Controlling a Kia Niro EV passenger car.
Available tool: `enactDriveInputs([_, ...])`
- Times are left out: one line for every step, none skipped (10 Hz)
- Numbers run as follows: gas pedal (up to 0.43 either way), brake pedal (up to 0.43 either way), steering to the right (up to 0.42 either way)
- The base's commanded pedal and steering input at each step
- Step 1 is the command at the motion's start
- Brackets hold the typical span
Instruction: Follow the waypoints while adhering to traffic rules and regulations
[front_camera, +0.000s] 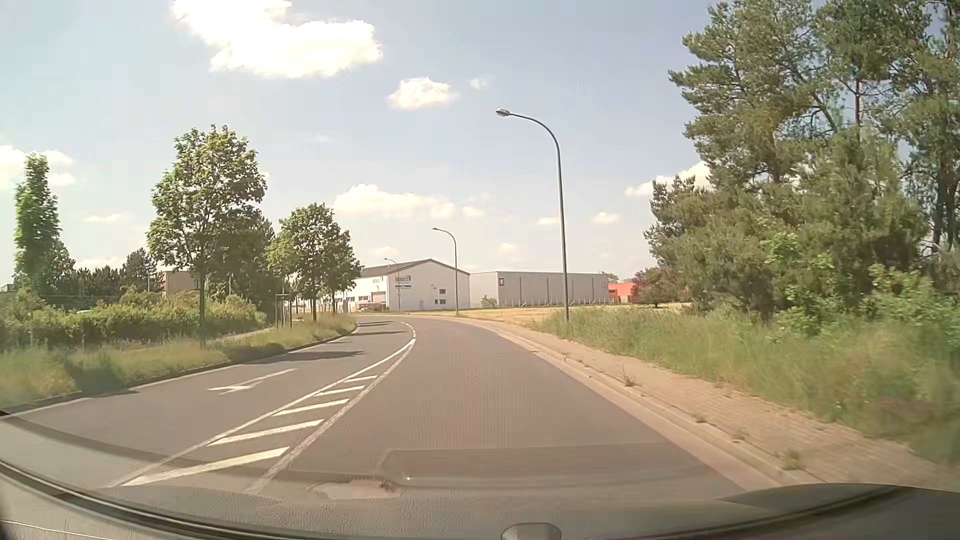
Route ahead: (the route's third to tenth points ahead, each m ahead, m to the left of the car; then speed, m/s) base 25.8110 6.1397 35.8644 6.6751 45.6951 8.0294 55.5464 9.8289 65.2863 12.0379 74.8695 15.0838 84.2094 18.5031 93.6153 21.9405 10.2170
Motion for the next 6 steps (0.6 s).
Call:
enactDriveInputs([0.0, 0.0, -0.008])
enactDriveInputs([0.0, 0.0, -0.009])
enactDriveInputs([0.0, 0.0, -0.01])
enactDriveInputs([0.0, 0.0, -0.011])
enactDriveInputs([0.0, 0.0, -0.015])
enactDriveInputs([0.0, 0.0, -0.018])
